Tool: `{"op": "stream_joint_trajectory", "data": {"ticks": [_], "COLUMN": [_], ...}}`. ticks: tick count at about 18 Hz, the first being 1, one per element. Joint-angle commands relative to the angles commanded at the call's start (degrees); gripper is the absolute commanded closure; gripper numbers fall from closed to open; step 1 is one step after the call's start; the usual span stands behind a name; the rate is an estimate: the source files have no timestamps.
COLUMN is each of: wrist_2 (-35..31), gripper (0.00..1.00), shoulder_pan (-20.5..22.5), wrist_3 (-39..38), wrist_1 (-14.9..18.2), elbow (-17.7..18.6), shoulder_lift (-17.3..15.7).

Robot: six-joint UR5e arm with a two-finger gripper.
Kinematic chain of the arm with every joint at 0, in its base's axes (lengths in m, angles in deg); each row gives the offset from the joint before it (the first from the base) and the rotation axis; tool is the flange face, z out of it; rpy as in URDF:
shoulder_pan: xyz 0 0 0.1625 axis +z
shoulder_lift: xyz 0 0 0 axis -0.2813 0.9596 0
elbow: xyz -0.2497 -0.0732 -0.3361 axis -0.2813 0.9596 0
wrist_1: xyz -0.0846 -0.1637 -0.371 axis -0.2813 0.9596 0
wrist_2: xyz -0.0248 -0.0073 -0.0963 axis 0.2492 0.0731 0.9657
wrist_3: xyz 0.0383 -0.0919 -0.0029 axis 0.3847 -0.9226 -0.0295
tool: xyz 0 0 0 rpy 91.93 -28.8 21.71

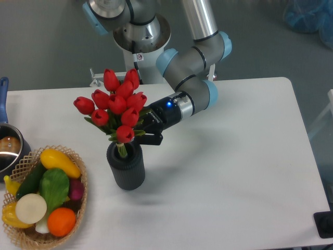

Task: Insert the flowers into the vase
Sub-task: 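Push the bouquet further down into the vase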

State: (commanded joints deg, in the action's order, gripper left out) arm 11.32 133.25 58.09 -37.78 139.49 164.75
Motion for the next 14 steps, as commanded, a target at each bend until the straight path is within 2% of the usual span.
{"op": "stream_joint_trajectory", "data": {"ticks": [14], "wrist_2": [-0.09], "gripper": [0.78], "shoulder_pan": [0.0], "wrist_3": [3.78], "wrist_1": [0.0], "elbow": [0.62], "shoulder_lift": [2.38]}}
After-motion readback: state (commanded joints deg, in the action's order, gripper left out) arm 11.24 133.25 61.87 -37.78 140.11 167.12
